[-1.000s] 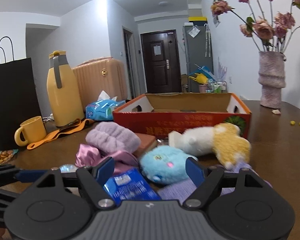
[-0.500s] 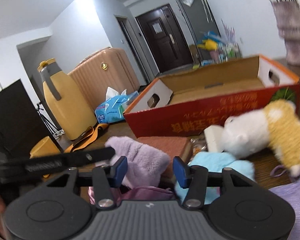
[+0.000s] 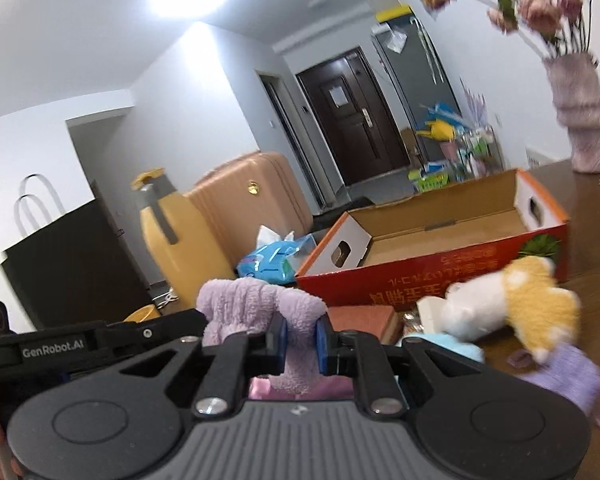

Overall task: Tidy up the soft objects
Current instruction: 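Carry the pink fuzzy headband into the cardboard box and open both tools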

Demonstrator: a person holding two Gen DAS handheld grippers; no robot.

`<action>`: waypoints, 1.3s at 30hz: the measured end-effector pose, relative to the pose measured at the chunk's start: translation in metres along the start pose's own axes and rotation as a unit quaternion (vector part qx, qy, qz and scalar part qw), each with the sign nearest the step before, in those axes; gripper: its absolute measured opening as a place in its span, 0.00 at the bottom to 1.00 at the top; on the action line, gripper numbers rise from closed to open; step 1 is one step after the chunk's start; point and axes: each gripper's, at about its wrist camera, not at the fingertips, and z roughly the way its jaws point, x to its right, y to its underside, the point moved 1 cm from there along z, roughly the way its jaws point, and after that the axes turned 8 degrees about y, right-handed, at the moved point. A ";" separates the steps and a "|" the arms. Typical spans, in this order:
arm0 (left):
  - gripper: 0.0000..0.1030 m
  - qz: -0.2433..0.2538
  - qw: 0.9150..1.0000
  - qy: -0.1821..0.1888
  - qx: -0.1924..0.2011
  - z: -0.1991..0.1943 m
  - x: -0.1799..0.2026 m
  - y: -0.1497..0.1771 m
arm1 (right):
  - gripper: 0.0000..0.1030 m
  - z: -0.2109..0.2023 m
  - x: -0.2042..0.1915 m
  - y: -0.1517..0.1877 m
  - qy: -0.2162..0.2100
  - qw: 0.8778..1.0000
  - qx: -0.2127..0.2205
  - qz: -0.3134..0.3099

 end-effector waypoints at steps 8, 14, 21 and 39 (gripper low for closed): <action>0.06 -0.009 1.000 0.012 -0.008 -0.004 0.024 0.005 | 0.13 -0.038 0.007 0.001 0.014 1.000 0.010 0.005; 0.06 -0.013 1.000 0.006 -0.014 0.033 0.011 -0.058 | 0.13 0.002 0.012 -0.061 -0.007 1.000 0.005 -0.003; 0.06 -0.021 0.998 -0.037 -0.050 0.134 -0.031 -0.149 | 0.13 0.131 0.032 -0.163 0.006 0.997 -0.064 -0.029; 0.13 -0.015 0.974 -0.144 -0.175 0.348 -0.171 -0.147 | 0.30 0.411 0.103 -0.173 0.130 0.962 -0.239 -0.013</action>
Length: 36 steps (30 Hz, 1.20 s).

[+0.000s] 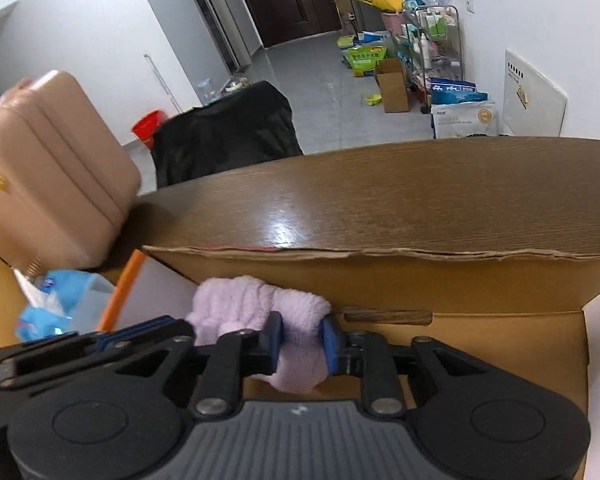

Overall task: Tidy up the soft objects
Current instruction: 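Carry the pink fuzzy headband into the cardboard box and open both tools, then withdraw both tools from the box back toward the pile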

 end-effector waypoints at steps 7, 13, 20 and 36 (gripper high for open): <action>0.25 0.031 0.999 -0.019 0.026 -0.056 0.017 -0.009 | 0.39 -0.054 0.014 -0.001 0.015 0.999 0.037 -0.004; 0.64 0.062 0.992 -0.054 0.093 -0.159 0.024 0.000 | 0.65 -0.164 0.050 0.031 0.099 0.988 0.114 -0.034; 0.81 0.081 0.978 -0.088 0.172 -0.242 0.046 0.038 | 0.83 -0.264 0.071 0.098 0.149 0.966 0.206 -0.054; 0.95 0.146 0.934 -0.126 0.302 -0.342 0.102 0.218 | 0.91 -0.386 0.037 0.271 0.139 0.905 0.393 -0.090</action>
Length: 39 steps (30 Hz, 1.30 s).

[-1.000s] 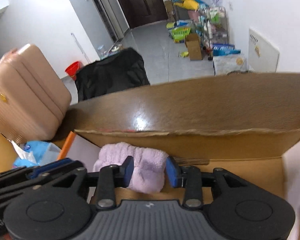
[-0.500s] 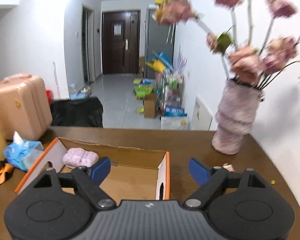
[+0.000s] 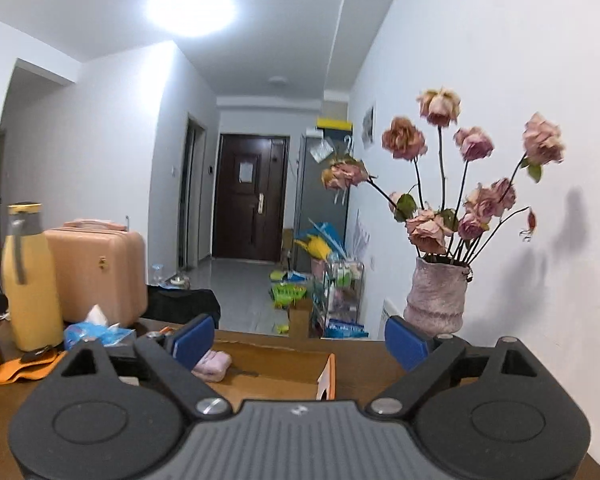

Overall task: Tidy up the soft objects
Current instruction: 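Withdraw both tools from the box back toward the pile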

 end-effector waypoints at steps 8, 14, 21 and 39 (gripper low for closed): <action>1.00 0.010 1.000 -0.003 0.027 -0.096 0.020 0.066 | 1.00 -0.098 -0.021 0.077 -0.021 0.999 -0.017 0.034; 1.00 0.023 0.999 0.024 -0.012 -0.124 0.029 0.099 | 1.00 -0.131 -0.027 0.134 -0.048 0.990 -0.107 0.076; 1.00 0.023 0.999 0.025 -0.027 -0.112 0.025 0.111 | 1.00 -0.135 -0.029 0.148 -0.042 0.985 -0.140 0.089; 1.00 -0.012 0.990 0.085 -0.110 -0.051 0.027 0.134 | 1.00 -0.075 -0.044 0.154 -0.116 0.972 -0.181 0.094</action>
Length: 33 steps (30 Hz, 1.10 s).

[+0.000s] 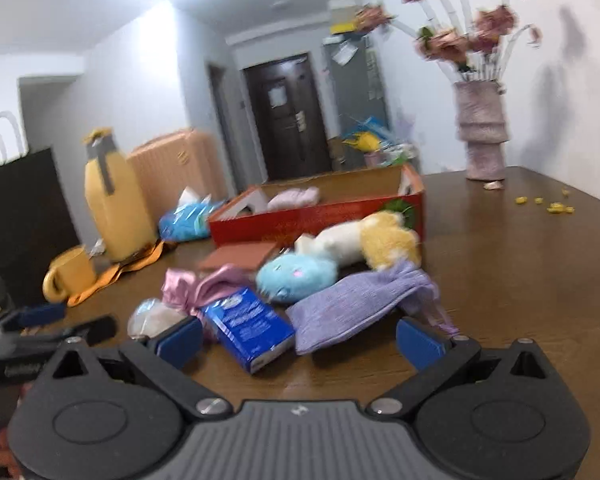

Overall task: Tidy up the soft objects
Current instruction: 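Withdraw both tools from the box back toward the pile, then grasp the blue tissue pack with the left tool while the right tool grips it too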

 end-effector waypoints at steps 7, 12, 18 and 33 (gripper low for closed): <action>0.57 0.012 0.998 0.061 0.025 0.012 0.017 -0.020 | 0.47 0.037 -0.002 -0.001 -0.003 0.997 -0.057 0.057; 0.44 -0.031 0.990 0.135 -0.034 0.050 0.021 -0.037 | 0.42 0.051 0.005 -0.002 -0.033 0.991 -0.064 0.112; 0.26 -0.074 0.980 0.156 -0.102 0.093 0.019 -0.036 | 0.34 0.075 0.005 -0.001 -0.054 0.983 -0.095 0.145; 0.07 -0.139 0.961 0.209 -0.120 0.030 0.034 -0.011 | 0.11 0.018 0.020 0.011 -0.065 0.990 -0.072 0.103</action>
